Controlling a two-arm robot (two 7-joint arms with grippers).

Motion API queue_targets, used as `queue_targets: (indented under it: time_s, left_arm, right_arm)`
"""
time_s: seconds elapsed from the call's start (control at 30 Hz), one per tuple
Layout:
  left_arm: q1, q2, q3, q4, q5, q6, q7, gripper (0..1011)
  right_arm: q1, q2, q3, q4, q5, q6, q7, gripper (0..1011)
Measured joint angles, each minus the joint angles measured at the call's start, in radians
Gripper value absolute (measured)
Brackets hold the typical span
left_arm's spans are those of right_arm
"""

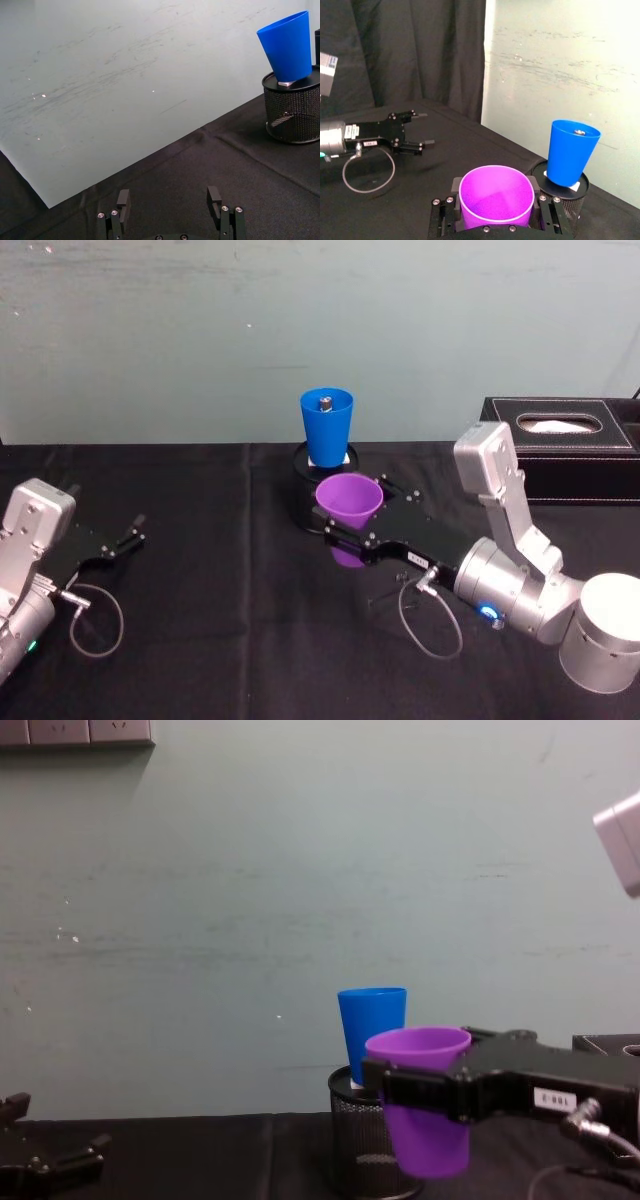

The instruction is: Pick up one cup with a gripper and tap it against the other cup.

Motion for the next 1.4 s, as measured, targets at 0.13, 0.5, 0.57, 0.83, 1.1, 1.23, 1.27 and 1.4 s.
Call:
queue_targets:
  time_s: [0.13, 0.5, 0.57, 0.83, 1.1, 1.23, 1.27, 1.4]
  left_arm:
    - [0.000, 0.000, 0.000, 0.000, 0.000, 0.000, 0.000, 1000]
    - [0.000, 0.000, 0.000, 0.000, 0.000, 0.000, 0.000, 1000]
    - [0.000, 0.000, 0.000, 0.000, 0.000, 0.000, 0.000, 1000]
    - [0.000, 0.000, 0.000, 0.000, 0.000, 0.000, 0.000, 1000]
    - [0.000, 0.000, 0.000, 0.000, 0.000, 0.000, 0.000, 1000]
    - [0.000, 0.000, 0.000, 0.000, 0.000, 0.000, 0.000, 1000]
    - [0.000, 0.000, 0.000, 0.000, 0.000, 0.000, 0.000, 1000]
    - [0.000, 0.000, 0.000, 0.000, 0.000, 0.000, 0.000, 1000]
  right_arm:
    - [0.010, 0.002, -0.002, -0.010, 0.017, 0.028, -0.007, 762]
    - [0.028, 0.009, -0.007, -0.034, 0.061, 0.070, -0.025, 762]
    - [0.031, 0.011, -0.009, -0.040, 0.066, 0.076, -0.031, 762]
    - [0.036, 0.015, -0.012, -0.052, 0.086, 0.092, -0.043, 762]
    - [0.039, 0.018, -0.014, -0.052, 0.106, 0.100, -0.055, 762]
    - [0.038, 0.018, -0.014, -0.051, 0.106, 0.100, -0.055, 762]
    - [0.038, 0.018, -0.014, -0.051, 0.106, 0.100, -0.055, 762]
    - [0.038, 0.017, -0.014, -0.051, 0.105, 0.100, -0.055, 762]
